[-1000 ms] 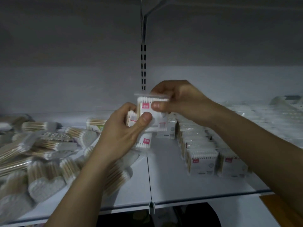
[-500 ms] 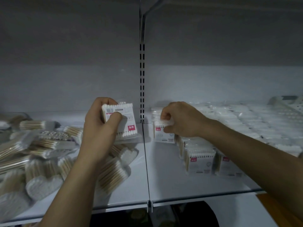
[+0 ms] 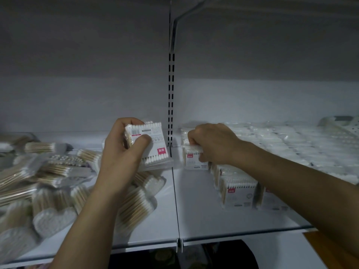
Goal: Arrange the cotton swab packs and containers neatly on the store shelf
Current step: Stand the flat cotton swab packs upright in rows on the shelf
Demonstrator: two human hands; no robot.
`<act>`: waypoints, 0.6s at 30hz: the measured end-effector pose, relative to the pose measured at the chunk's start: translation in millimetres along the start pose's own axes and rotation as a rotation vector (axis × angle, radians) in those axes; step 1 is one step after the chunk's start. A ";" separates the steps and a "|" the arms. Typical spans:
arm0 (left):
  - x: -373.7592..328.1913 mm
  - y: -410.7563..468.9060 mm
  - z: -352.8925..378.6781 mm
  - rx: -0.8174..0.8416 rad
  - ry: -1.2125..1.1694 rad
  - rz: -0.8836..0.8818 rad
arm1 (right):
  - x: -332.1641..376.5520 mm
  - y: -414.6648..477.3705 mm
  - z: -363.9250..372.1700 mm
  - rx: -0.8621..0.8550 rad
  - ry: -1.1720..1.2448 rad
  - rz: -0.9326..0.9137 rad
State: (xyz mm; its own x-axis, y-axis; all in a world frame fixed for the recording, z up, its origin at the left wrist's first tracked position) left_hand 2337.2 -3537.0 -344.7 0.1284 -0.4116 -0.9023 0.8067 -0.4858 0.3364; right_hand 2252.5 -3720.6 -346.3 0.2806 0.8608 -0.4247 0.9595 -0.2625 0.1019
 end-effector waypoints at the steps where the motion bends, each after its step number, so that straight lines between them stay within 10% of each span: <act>1: 0.9 -0.1 0.0 0.001 -0.001 -0.002 | 1.1 0.9 -2.2 -0.013 -0.010 -0.001; 18: -4.0 -9.0 1.3 -0.022 -0.118 0.018 | -17.2 -5.3 -36.7 -0.154 0.262 0.055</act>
State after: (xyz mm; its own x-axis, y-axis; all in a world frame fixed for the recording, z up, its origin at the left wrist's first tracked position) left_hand 2328.7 -3532.1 -343.8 0.0754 -0.5084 -0.8578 0.8176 -0.4609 0.3450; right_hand 2243.5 -3718.0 -306.5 0.3095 0.9356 -0.1701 0.9295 -0.2599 0.2619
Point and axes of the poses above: each hand's wrist, its own y-axis towards the middle knuckle, its own z-axis out of the palm, x = y × z, the point moved 10 cm from there along y, towards the middle knuckle, and after that the axes turned 15 degrees about -y, right-handed, at the moved point
